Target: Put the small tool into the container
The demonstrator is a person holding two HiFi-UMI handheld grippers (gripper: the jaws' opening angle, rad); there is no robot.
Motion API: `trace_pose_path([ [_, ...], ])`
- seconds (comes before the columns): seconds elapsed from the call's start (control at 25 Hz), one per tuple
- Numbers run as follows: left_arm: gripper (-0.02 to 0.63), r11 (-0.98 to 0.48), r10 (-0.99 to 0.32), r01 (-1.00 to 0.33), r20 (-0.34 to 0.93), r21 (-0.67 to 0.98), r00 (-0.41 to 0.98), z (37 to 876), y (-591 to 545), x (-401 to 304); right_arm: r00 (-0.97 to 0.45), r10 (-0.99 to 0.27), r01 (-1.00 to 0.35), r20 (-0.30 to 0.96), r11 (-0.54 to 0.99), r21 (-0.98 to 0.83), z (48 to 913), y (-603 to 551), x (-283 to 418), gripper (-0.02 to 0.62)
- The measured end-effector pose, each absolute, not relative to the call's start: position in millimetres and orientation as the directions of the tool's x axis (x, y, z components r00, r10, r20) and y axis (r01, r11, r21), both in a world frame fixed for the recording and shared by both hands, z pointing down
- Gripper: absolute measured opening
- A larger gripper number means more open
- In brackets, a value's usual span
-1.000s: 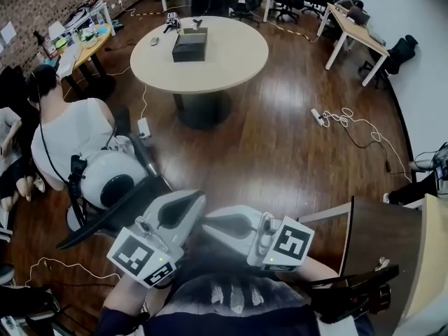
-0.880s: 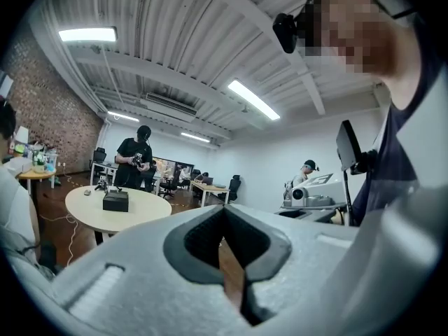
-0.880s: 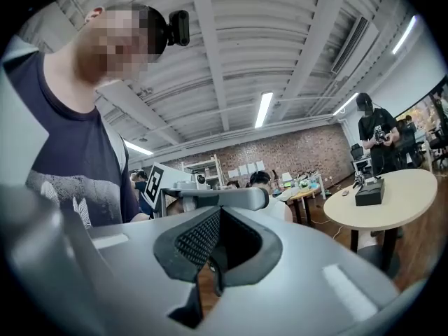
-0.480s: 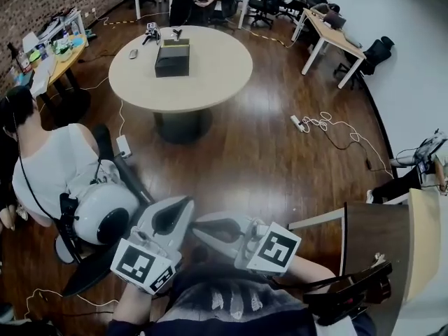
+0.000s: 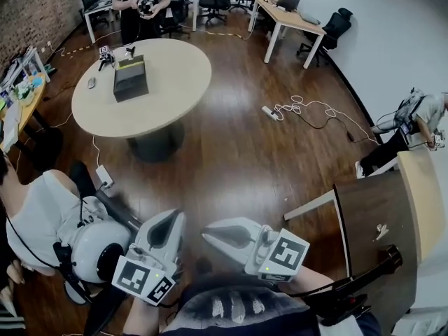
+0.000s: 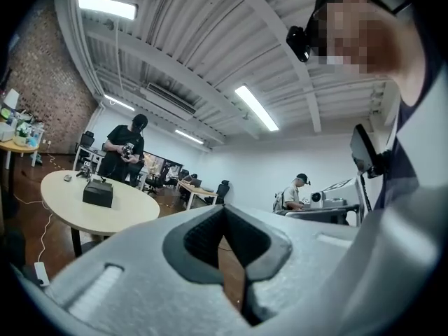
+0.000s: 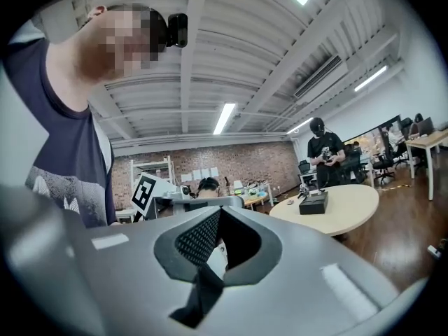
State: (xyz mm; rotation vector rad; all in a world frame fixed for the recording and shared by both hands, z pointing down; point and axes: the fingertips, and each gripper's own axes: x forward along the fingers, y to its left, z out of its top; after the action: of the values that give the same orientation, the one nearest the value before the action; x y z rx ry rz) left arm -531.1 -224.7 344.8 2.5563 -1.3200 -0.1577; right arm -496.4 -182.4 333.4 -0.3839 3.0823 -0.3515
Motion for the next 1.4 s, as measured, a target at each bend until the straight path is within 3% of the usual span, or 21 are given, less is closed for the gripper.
trace_pose_path([
  [0.24,0.000,-0.638,-0.749,-0.738,0.043,0.220,0.661,340,-245,-475,-0.919,-0.391,-0.371,-0.047,0.899,-0.233,327,-206,-430,0.002],
  [0.8,0.000,-0.865,-0.472,-0.483,0.105,0.136,0.875,327,-265,-236,-0.648,-0.748,-0.681,-0.144,0.654,-0.330,326,-219,-178,0.002],
  [1.4,0.002,-0.972,-0.191,-0.209,0.161,0.105,0.968,333,-233,-32,-0.347,-0.925,-0.806,-0.155,0.378,-0.456,349,-163,20,0.002],
])
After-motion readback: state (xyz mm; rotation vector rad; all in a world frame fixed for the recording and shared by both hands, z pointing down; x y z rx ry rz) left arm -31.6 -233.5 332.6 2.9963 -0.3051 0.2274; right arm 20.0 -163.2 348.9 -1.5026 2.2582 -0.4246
